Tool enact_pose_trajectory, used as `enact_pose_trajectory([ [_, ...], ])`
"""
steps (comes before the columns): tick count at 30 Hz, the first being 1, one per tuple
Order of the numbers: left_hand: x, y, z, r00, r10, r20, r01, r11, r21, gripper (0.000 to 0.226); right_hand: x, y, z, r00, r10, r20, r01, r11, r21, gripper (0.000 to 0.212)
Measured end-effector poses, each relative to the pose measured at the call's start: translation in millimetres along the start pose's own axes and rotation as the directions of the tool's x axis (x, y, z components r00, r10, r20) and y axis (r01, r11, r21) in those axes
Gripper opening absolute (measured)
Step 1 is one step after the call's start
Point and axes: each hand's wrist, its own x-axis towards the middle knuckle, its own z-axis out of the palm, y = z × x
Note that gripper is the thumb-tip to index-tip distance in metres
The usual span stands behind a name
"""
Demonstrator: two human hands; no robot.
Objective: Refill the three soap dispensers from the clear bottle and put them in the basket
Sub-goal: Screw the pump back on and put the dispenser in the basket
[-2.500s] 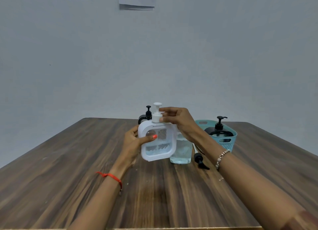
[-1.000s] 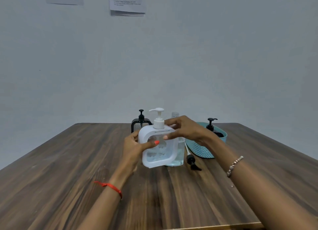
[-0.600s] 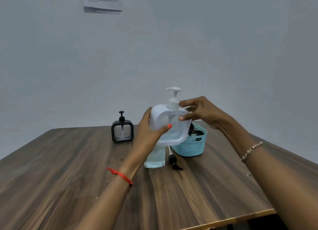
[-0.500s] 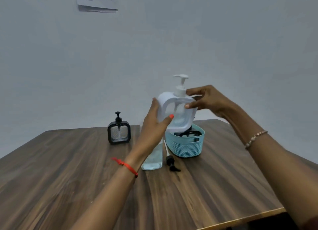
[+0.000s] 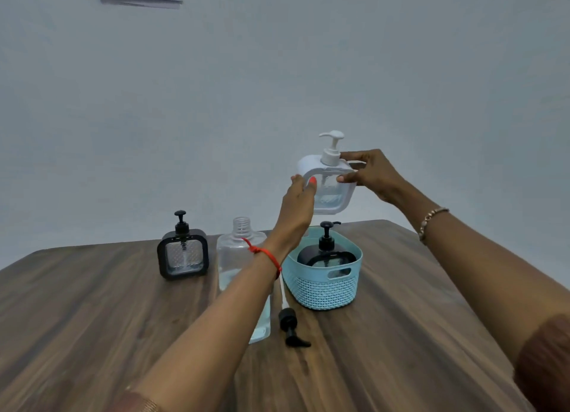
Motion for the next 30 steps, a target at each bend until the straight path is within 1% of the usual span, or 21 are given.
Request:
enact_pose_trajectory([
  [2, 9.3, -13.4, 3.8, 0.999, -0.034, -0.024, 0.032, 0.997, -0.068, 0.061, 8.7, 16.2, 2.8, 1.0, 0.002, 0.009, -0.002, 1.0, 0.007, 0.055],
  [4, 18.7, -33.3, 7.5, 0.996, -0.084, -0.044, 0.079, 0.992, -0.101, 0.084, 15.4, 32.3, 6.2, 0.999, 0.02, 0.036, -0.021, 1.0, 0.008, 0.054],
  [5, 25.4, -47.4, 9.9, 0.993, -0.106, -0.053, 0.1, 0.99, -0.102, 0.092, 17.5, 40.6, 8.5, 0.998, 0.032, 0.049, -0.032, 0.999, 0.0, 0.054],
  [7, 26.8, -62.6, 13.8, 0.987, -0.139, -0.077, 0.135, 0.989, -0.063, 0.1, 19.8, 56.4, 13.7, 0.996, 0.054, 0.067, -0.053, 0.998, -0.019, 0.054],
  [8, 22.7, -63.1, 13.8, 0.983, -0.16, -0.09, 0.156, 0.986, -0.049, 0.099, 19.1, 62.6, 16.7, 0.995, 0.063, 0.074, -0.061, 0.998, -0.028, 0.054],
  [9, 18.7, -62.5, 14.2, 0.978, -0.182, -0.098, 0.179, 0.983, -0.039, 0.092, 18.0, 68.6, 19.5, 0.994, 0.076, 0.08, -0.074, 0.997, -0.038, 0.054],
  [12, 7.5, -60.5, 13.5, 0.976, -0.193, -0.098, 0.193, 0.981, -0.012, 0.058, 12.0, 85.8, 27.0, 0.986, 0.132, 0.102, -0.126, 0.99, -0.066, 0.053],
  [14, 3.8, -65.6, 12.4, 0.971, -0.206, -0.123, 0.215, 0.975, 0.062, 0.049, 6.4, 95.3, 31.5, 0.98, 0.161, 0.12, -0.152, 0.985, -0.077, 0.049],
  [16, 0.3, -67.8, 13.2, 0.966, -0.217, -0.143, 0.24, 0.955, 0.172, 0.049, 0.2, 101.7, 35.1, 0.974, 0.191, 0.12, -0.181, 0.979, -0.089, 0.045],
  [19, -4.6, -73.8, 16.3, 0.964, -0.212, -0.162, 0.251, 0.926, 0.28, 0.056, -7.5, 109.1, 38.4, 0.961, 0.236, 0.144, -0.21, 0.962, -0.177, 0.046],
  [21, -9.3, -77.7, 16.6, 0.968, -0.185, -0.169, 0.23, 0.923, 0.307, 0.053, -10.2, 116.5, 39.9, 0.947, 0.268, 0.175, -0.224, 0.946, -0.235, 0.043],
  [23, -12.6, -78.4, 16.0, 0.973, -0.157, -0.167, 0.207, 0.918, 0.34, 0.052, -11.7, 120.5, 39.7, 0.933, 0.316, 0.172, -0.263, 0.926, -0.271, 0.033],
  [27, -10.7, -81.3, 15.7, 0.987, -0.097, -0.128, 0.149, 0.849, 0.507, 0.046, -10.3, 122.5, 41.5, 0.923, 0.355, 0.15, -0.309, 0.913, -0.265, 0.012],
  [30, -11.5, -86.4, 17.2, 0.991, -0.076, -0.113, 0.127, 0.812, 0.57, 0.036, -13.2, 117.4, 43.5, 0.91, 0.389, 0.146, -0.349, 0.906, -0.238, 0.008],
])
